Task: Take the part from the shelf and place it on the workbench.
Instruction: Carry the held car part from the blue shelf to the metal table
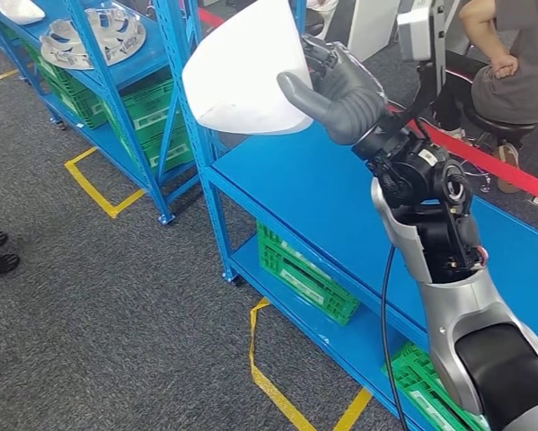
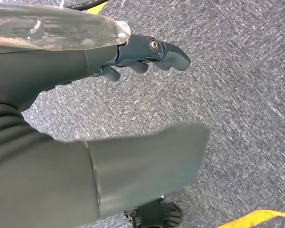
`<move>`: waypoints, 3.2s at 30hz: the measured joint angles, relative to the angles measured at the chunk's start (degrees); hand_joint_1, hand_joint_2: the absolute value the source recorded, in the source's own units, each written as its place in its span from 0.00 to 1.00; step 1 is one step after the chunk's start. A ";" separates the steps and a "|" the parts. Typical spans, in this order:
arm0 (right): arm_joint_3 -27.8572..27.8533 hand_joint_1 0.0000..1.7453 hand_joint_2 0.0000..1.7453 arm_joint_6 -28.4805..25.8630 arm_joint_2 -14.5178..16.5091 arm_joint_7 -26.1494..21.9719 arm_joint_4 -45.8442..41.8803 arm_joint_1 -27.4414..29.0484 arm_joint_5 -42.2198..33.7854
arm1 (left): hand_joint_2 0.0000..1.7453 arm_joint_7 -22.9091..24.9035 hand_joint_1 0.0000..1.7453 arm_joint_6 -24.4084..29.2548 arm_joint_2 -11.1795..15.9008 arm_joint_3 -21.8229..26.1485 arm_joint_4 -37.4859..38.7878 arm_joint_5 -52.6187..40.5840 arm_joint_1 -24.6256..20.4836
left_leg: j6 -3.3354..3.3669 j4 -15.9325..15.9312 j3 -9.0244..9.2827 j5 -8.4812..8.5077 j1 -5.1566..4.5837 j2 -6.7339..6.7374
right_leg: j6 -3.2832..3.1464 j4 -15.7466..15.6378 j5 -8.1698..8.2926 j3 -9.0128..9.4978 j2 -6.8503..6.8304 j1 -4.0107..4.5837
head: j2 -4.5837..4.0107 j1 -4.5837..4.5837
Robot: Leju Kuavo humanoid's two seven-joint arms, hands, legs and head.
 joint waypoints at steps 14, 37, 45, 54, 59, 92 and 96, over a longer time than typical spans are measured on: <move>-0.02 1.00 1.00 -0.36 -0.95 0.33 -3.51 1.45 0.00 | 1.00 0.24 0.00 0.30 -0.05 0.00 0.00 -0.43 -0.73 | 0.00 0.00 0.00 0.00 0.00 0.00 | 0.00 0.00 0.00 0.00 0.01 0.01 | 0.00 -0.02; -0.29 1.00 1.00 -2.47 -1.27 -3.98 -5.81 3.64 -1.04 | 1.00 -0.57 0.00 4.54 -0.31 0.00 0.00 -0.48 -0.72 | 0.00 -0.01 0.00 0.00 0.00 0.00 | 0.00 0.00 0.00 0.02 0.00 0.01 | 0.00 -0.03; -0.19 1.00 1.00 0.90 -1.27 -5.17 -6.07 4.75 -4.04 | 1.00 -1.42 0.00 3.60 -0.21 0.00 0.00 0.23 -0.64 | 0.00 -0.02 -0.01 0.00 0.00 0.00 | 0.00 0.00 0.00 0.03 0.00 0.01 | 0.00 -0.02; 0.52 1.00 1.00 4.26 -1.27 -7.07 -5.96 5.92 -3.80 | 1.00 0.05 0.00 2.84 0.32 0.00 0.00 0.43 -0.40 | 0.00 -0.02 -0.02 0.00 0.00 -0.01 | 0.00 0.00 0.00 0.04 -0.02 0.01 | 0.00 -0.02; 0.63 1.00 1.00 5.06 -1.25 -7.44 -5.73 6.08 -3.32 | 1.00 0.71 0.00 3.03 0.54 0.00 0.00 0.08 -0.33 | 0.00 -0.02 -0.04 0.00 0.00 -0.02 | 0.00 0.00 -0.01 0.04 -0.02 0.01 | 0.00 -0.03; 1.14 1.00 1.00 5.08 -0.87 -7.73 -4.34 7.57 -2.58 | 1.00 1.70 0.00 3.75 0.98 0.00 0.00 -0.67 -0.69 | -2.41 15.00 -7.06 -7.59 1.28 -1.19 | -0.71 1.25 1.17 -2.09 2.25 -0.83 | 0.00 -0.64; 1.21 1.00 1.00 5.08 -0.84 -7.70 -4.32 7.63 -2.43 | 1.00 1.70 0.00 3.77 0.95 0.00 0.00 -0.71 -0.55 | -2.18 16.77 -8.44 -7.21 1.22 -1.07 | -0.89 1.25 1.04 -1.99 1.81 -0.57 | 0.00 -0.72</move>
